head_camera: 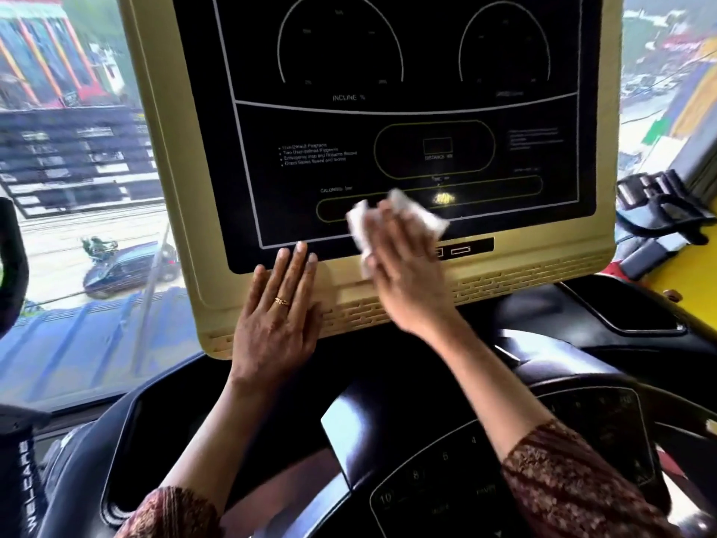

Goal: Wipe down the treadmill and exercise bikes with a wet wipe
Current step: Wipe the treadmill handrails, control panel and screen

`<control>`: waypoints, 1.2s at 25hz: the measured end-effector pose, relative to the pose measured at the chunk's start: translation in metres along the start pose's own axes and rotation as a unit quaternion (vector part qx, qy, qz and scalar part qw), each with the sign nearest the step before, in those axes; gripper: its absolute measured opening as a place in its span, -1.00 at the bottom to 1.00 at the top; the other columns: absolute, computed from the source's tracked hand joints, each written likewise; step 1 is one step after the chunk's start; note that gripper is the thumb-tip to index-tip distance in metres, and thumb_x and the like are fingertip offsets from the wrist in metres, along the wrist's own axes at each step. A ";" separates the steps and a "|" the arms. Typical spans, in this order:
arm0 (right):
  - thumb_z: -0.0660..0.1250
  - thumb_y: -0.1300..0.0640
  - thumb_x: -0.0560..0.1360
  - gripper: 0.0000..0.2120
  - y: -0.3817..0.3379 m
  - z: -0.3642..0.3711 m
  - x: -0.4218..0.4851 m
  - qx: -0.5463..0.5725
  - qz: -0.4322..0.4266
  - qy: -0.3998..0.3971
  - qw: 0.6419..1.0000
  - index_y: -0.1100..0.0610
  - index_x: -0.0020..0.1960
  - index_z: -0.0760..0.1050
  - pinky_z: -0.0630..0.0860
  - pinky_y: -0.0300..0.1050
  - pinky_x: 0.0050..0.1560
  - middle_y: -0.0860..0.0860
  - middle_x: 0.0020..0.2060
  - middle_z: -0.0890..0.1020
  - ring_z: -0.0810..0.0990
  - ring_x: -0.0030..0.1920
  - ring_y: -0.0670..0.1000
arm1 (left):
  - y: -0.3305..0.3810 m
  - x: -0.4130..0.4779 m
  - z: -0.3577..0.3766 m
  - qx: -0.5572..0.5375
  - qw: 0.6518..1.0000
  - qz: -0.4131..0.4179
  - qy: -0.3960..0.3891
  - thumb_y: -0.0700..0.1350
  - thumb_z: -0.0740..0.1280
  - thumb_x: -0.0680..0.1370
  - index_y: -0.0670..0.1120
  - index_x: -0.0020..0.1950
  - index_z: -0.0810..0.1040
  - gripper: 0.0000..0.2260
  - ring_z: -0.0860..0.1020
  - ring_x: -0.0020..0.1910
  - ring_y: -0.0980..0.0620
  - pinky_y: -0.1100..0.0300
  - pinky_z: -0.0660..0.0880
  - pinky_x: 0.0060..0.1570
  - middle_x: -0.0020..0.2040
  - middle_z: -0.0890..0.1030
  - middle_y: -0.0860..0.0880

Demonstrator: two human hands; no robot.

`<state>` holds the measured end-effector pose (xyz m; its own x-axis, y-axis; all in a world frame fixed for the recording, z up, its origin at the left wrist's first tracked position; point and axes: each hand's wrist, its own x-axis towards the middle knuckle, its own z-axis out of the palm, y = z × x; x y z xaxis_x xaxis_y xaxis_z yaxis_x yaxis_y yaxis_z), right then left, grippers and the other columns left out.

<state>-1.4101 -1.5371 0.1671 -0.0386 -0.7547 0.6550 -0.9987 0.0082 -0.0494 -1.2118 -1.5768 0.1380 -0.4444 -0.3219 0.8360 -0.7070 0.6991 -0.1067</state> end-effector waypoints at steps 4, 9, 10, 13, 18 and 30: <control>-0.30 -0.17 0.51 -0.36 0.024 -0.009 -0.009 0.107 0.275 -0.008 0.955 0.08 0.52 -0.26 -0.15 0.20 0.48 0.10 0.52 -0.21 -0.25 0.51 0.09 | 0.008 0.005 -0.002 -0.008 1.000 -0.024 0.010 -0.08 0.21 0.56 -0.24 0.41 0.37 -0.55 0.25 0.45 -0.09 -0.05 0.13 0.44 0.45 0.31 -0.18; -0.09 -0.03 0.61 -0.47 -0.027 -0.004 0.011 0.075 -0.057 -0.012 0.996 -0.02 0.53 -0.16 -0.33 -0.01 0.48 -0.08 0.52 -0.16 -0.31 0.50 -0.05 | 0.003 0.046 -0.003 0.009 0.998 -0.055 0.033 -0.04 0.14 0.57 -0.22 0.44 0.33 -0.53 0.21 0.47 -0.08 -0.04 0.07 0.45 0.47 0.27 -0.18; -0.11 -0.06 0.62 -0.48 -0.007 -0.009 0.029 0.057 -0.044 0.001 0.997 -0.05 0.52 -0.18 -0.34 -0.03 0.48 -0.08 0.51 -0.17 -0.32 0.49 -0.07 | 0.002 0.056 -0.003 0.012 0.997 -0.062 0.038 -0.03 0.14 0.58 -0.22 0.45 0.32 -0.53 0.20 0.47 -0.08 -0.03 0.06 0.46 0.47 0.26 -0.17; -0.19 -0.11 0.60 -0.46 0.044 -0.025 0.065 0.087 0.178 0.037 0.980 -0.02 0.52 -0.24 -0.30 0.09 0.49 -0.01 0.53 -0.20 -0.28 0.50 0.03 | 0.007 0.073 0.003 0.019 0.996 -0.079 0.035 -0.03 0.15 0.58 -0.21 0.47 0.28 -0.51 0.17 0.49 -0.08 -0.02 0.03 0.48 0.49 0.23 -0.16; -0.06 -0.06 0.63 -0.49 0.012 -0.009 0.030 0.043 -0.125 0.008 0.991 -0.03 0.53 -0.13 -0.28 0.13 0.48 -0.06 0.52 -0.12 -0.22 0.52 0.02 | 0.010 0.071 0.013 0.054 0.994 -0.094 0.002 -0.01 0.13 0.59 -0.21 0.49 0.24 -0.49 0.14 0.50 -0.07 -0.03 0.03 0.47 0.50 0.20 -0.16; -0.03 -0.02 0.61 -0.48 0.031 -0.022 0.082 0.062 0.008 0.059 0.996 0.03 0.54 -0.01 -0.25 0.11 0.46 0.01 0.52 -0.03 -0.14 0.49 0.03 | 0.013 0.071 0.013 0.061 0.994 -0.093 0.008 -0.01 0.14 0.60 -0.21 0.48 0.25 -0.51 0.15 0.50 -0.08 -0.06 0.07 0.48 0.50 0.22 -0.17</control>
<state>-1.4448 -1.5844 0.2363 -0.0651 -0.6720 0.7377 -0.9865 -0.0679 -0.1489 -1.2595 -1.5992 0.1893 -0.2917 -0.4280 0.8554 -0.8383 0.5451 -0.0131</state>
